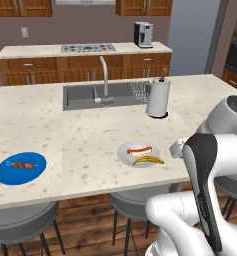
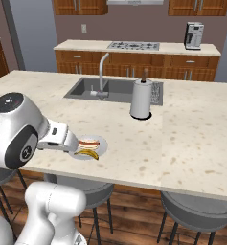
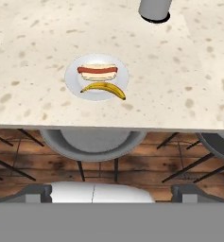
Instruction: Pick up the banana and kiwi from the fridge and place one fruit on each plate on the dining counter.
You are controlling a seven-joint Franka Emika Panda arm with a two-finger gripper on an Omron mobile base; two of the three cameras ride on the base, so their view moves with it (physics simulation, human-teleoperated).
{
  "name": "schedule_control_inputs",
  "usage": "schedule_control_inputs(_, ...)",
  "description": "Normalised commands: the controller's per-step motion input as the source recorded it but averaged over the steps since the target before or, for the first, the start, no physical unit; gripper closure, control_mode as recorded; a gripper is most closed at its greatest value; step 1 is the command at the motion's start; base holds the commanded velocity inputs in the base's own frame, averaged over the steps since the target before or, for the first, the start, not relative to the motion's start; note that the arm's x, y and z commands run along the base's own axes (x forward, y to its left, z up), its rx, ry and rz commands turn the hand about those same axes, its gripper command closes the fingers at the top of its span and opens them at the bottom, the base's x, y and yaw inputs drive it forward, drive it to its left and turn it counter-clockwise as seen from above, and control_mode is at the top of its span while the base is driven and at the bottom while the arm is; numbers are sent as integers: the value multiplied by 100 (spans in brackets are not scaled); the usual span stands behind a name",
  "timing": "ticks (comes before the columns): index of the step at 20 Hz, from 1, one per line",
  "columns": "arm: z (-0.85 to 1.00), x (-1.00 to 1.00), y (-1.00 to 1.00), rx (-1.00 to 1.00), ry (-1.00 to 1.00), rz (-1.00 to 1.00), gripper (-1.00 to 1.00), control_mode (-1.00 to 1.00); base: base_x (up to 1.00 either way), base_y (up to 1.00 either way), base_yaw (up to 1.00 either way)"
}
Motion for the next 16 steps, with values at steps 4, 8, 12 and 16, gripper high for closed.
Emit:
schedule_control_inputs(4, 0, 0, 0, 0, 0, 0, -100, -100, 0, 0, 0)
schedule_control_inputs(8, 0, 0, 0, 0, 0, 0, -100, 100, -8, -9, -1)
schedule_control_inputs(12, 0, 0, 0, 0, 0, 0, -100, 100, -42, -59, -14)
schedule_control_inputs(16, 0, 0, 0, 0, 0, 0, -100, 100, -34, -85, -12)
